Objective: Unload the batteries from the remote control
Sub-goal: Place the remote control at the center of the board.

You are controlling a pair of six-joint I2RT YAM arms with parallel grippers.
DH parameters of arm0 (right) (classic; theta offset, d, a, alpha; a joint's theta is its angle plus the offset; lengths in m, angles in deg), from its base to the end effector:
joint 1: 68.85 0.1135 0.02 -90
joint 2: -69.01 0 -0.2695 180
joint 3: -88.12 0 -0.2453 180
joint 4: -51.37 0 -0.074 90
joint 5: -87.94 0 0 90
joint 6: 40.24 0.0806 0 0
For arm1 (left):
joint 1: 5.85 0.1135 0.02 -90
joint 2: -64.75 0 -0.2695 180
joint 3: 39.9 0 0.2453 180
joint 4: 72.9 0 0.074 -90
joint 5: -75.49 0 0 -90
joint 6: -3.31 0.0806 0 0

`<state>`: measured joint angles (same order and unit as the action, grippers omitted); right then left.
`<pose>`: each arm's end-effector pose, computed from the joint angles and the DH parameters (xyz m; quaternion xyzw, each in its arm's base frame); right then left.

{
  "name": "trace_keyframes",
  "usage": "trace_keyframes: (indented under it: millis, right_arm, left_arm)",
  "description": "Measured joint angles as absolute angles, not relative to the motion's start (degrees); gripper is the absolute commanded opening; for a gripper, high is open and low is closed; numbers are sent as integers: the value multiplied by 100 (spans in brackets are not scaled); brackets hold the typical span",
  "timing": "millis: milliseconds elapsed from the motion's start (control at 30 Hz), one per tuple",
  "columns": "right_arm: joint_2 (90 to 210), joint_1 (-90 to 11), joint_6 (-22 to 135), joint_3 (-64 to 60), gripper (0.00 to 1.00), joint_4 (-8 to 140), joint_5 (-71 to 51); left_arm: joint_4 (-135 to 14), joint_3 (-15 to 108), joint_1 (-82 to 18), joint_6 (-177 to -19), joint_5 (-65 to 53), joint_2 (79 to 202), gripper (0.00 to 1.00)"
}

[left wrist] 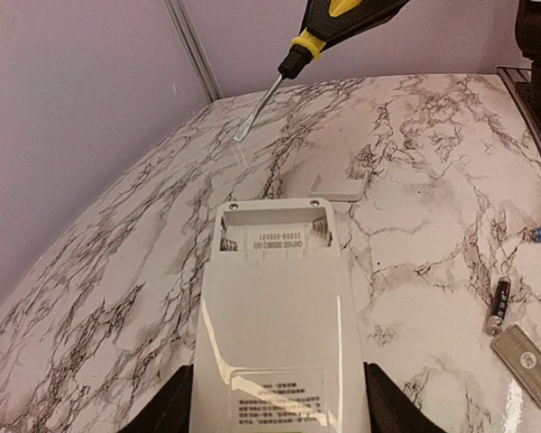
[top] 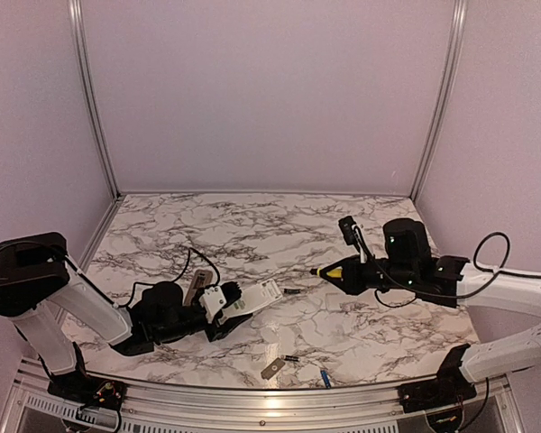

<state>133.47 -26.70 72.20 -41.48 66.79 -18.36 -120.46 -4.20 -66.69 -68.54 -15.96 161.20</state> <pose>0.1876 0.2003 0.2226 -0.2167 0.8302 0.3700 0.3562 0.1580 -0.2790 0.1320 0.4923 0.6097 -0.2169 0.5822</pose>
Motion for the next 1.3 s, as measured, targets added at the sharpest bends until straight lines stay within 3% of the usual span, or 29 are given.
trace_keyframes:
  millis: [433,867,1200,1300]
  right_arm:
    - [12803,-2670,7436,-4786,0,6123,188]
    - [13407,-2670,7775,-5586,0,5302,1797]
    - [14176,-2670,8007,-5977,3,4701,2304]
    - [14320,-2670,8068,-6051,8,4554,2352]
  left_arm:
    - [-11969,286,-6669,-8565,-3544,16494,0]
    - [-11329,1016,-6619,-10244,-4772,17355,0]
    - [-11196,1177,-6540,-10611,-4776,17781,15]
    - [-11200,1177,-6523,-10672,-4774,17825,31]
